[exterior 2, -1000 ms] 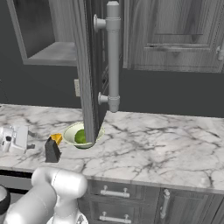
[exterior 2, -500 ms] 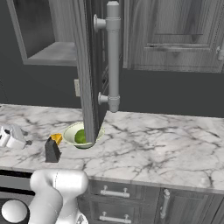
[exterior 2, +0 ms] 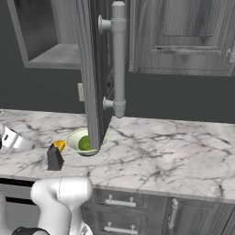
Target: Pick the cheese from the fridge and the cheese grater from the cabinet and place them next to the salad bowl.
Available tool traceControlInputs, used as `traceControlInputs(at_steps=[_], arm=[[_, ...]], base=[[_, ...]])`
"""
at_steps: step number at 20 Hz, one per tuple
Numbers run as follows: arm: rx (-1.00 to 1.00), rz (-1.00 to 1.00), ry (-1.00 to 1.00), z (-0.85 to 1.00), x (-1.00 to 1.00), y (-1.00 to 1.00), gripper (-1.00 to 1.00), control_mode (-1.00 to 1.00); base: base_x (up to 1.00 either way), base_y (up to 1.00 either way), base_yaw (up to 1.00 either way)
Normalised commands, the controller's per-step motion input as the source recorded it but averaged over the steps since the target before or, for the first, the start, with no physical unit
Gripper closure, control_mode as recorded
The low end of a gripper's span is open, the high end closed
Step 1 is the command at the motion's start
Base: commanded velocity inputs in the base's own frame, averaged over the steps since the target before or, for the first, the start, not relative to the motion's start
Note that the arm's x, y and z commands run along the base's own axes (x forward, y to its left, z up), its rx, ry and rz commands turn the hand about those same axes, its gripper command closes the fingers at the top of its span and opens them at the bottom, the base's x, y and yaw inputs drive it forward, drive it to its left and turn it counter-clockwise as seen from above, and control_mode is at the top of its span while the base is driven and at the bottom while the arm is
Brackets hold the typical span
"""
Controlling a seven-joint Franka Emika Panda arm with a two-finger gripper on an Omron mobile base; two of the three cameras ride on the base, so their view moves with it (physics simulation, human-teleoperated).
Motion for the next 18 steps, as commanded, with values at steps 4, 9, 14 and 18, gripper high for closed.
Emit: traceControlInputs(at_steps=[4,9,14,18], arm=[[0.08,0.22,0.15,0.42,-0.2,-0.05,-1.0,-1.0],[0.06,0.19,0.17,0.42,-0.19,-0.02,-1.0,-1.0],[0.06,0.18,0.17,0.39,-0.23,-0.02,-1.0,-1.0],[0.03,0.19,0.11,0.3,-0.33,-0.05,-1.0,-1.0]], base=[[0.0,0.0,0.0],[0.0,0.0,0.0],[0.0,0.0,0.0],[0.0,0.0,0.0]])
